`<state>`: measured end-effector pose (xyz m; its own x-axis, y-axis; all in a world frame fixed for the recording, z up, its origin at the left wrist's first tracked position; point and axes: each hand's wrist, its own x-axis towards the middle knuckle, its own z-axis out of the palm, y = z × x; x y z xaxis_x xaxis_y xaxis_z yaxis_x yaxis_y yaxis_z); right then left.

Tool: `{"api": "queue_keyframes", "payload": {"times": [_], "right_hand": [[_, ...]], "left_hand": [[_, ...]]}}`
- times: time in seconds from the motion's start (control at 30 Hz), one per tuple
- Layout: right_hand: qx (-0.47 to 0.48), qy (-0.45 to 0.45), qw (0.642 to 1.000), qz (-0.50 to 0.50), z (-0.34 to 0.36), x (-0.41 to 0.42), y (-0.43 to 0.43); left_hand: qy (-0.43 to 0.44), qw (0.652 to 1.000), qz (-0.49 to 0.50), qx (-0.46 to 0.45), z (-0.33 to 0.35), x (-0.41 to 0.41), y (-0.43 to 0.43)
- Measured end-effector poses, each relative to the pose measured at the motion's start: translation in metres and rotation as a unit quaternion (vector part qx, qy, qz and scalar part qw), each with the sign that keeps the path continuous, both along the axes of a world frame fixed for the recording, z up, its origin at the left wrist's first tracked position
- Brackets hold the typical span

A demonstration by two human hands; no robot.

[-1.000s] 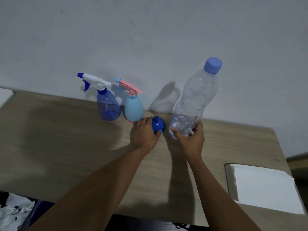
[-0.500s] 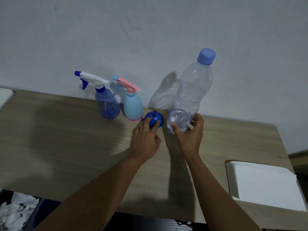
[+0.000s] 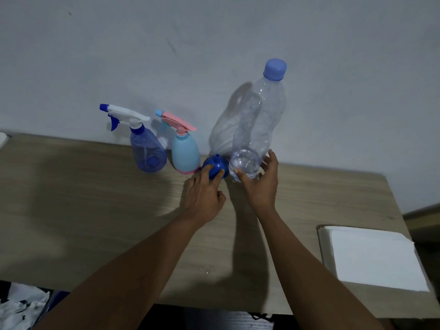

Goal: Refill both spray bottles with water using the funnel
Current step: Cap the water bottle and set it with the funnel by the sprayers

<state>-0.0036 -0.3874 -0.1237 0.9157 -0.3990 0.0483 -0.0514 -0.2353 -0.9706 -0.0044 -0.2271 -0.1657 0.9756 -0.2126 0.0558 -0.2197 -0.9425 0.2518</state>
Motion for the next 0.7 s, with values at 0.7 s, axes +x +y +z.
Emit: {"api": "queue_keyframes", "payload": {"times": [0.7], "right_hand": [[-0.126, 0.054, 0.970, -0.203, 0.040, -0.222, -0.250]], "left_hand": [[0.065, 0.973, -0.078, -0.208, 0.078, -0.144, -0.172]]}}
